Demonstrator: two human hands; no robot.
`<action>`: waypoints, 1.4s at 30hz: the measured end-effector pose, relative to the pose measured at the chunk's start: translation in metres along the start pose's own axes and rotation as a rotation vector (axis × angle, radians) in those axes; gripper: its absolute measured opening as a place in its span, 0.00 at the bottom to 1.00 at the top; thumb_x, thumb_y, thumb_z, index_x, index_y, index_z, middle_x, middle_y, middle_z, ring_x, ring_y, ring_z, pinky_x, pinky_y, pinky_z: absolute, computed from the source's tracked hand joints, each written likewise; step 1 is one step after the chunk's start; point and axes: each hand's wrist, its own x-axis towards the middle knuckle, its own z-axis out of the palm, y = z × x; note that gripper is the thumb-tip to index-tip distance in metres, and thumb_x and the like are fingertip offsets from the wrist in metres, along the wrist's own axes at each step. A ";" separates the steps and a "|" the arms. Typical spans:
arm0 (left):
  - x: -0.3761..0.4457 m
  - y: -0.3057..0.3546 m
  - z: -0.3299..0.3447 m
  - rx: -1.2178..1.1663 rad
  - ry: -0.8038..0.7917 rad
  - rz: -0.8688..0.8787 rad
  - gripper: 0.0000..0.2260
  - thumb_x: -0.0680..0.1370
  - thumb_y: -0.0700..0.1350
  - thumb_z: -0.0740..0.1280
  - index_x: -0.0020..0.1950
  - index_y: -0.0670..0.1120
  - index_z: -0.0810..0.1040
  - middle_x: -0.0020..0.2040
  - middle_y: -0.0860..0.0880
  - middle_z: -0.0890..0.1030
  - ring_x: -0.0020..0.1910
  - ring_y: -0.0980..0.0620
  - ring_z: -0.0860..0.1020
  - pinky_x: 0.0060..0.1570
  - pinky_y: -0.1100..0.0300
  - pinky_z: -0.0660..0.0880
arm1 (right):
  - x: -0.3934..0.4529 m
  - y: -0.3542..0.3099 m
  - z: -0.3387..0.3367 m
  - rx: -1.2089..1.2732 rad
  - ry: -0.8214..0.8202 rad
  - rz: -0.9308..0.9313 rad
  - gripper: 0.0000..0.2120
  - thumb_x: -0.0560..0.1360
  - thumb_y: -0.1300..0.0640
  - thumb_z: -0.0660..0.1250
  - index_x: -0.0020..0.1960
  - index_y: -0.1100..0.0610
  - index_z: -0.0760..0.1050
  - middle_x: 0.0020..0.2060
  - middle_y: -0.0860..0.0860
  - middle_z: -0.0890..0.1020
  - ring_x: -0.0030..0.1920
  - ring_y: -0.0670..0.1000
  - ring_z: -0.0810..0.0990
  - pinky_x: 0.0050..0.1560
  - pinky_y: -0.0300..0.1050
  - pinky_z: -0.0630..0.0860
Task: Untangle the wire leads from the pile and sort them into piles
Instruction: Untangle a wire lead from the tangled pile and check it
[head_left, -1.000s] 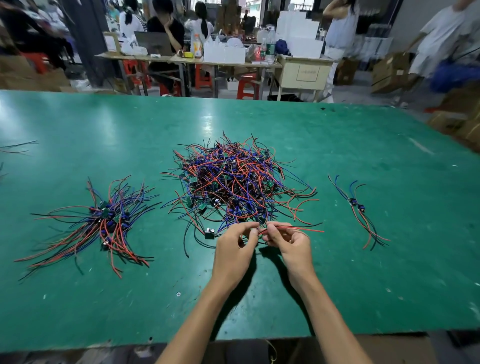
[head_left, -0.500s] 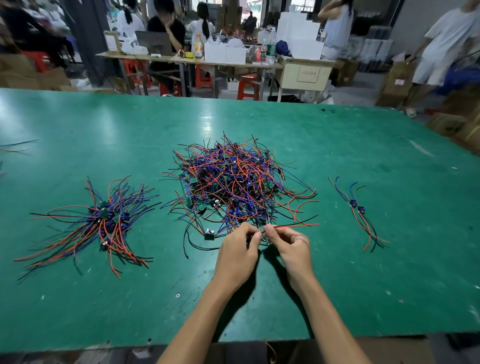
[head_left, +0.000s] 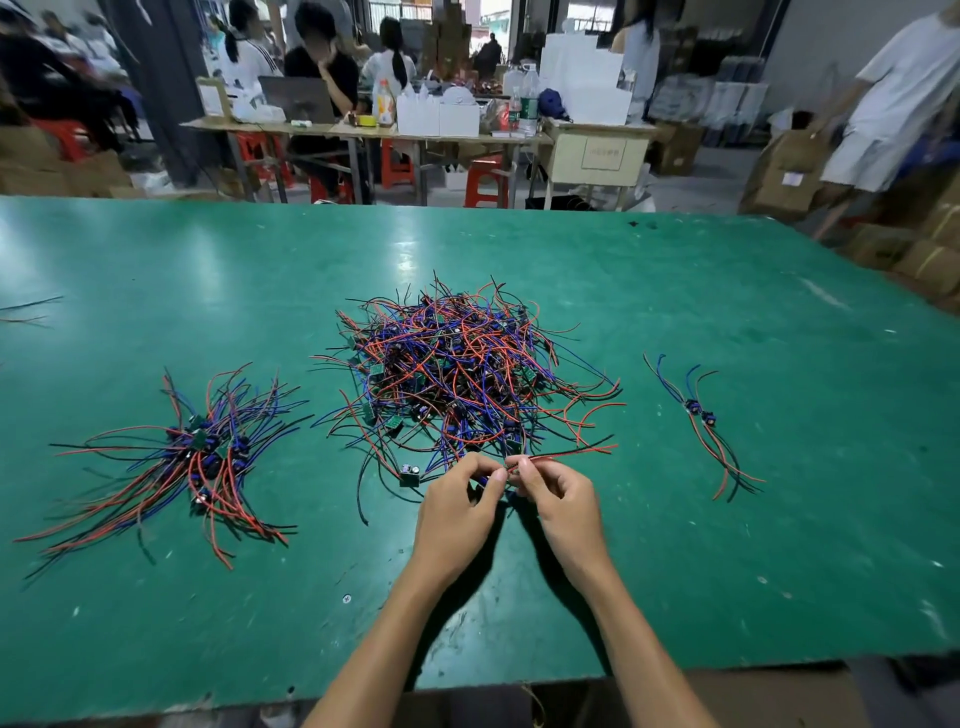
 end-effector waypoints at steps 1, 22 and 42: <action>0.001 0.000 0.000 -0.008 0.006 0.001 0.03 0.80 0.50 0.68 0.48 0.54 0.81 0.43 0.58 0.83 0.43 0.56 0.80 0.48 0.55 0.77 | 0.000 0.000 0.000 -0.039 0.010 -0.014 0.10 0.81 0.51 0.67 0.48 0.52 0.86 0.42 0.48 0.88 0.47 0.51 0.86 0.53 0.55 0.81; -0.001 0.008 -0.003 -0.134 0.001 0.010 0.04 0.78 0.44 0.73 0.43 0.49 0.84 0.41 0.54 0.84 0.42 0.57 0.80 0.44 0.59 0.75 | 0.035 -0.026 0.009 -0.137 0.370 0.234 0.17 0.79 0.53 0.59 0.38 0.46 0.83 0.40 0.44 0.83 0.42 0.48 0.77 0.40 0.45 0.68; -0.004 0.015 -0.004 -0.157 0.019 0.009 0.03 0.78 0.44 0.72 0.46 0.50 0.86 0.40 0.57 0.85 0.38 0.61 0.80 0.41 0.63 0.75 | 0.005 -0.006 -0.001 -0.205 -0.050 -0.101 0.13 0.77 0.40 0.67 0.45 0.46 0.86 0.40 0.45 0.87 0.41 0.45 0.84 0.45 0.49 0.80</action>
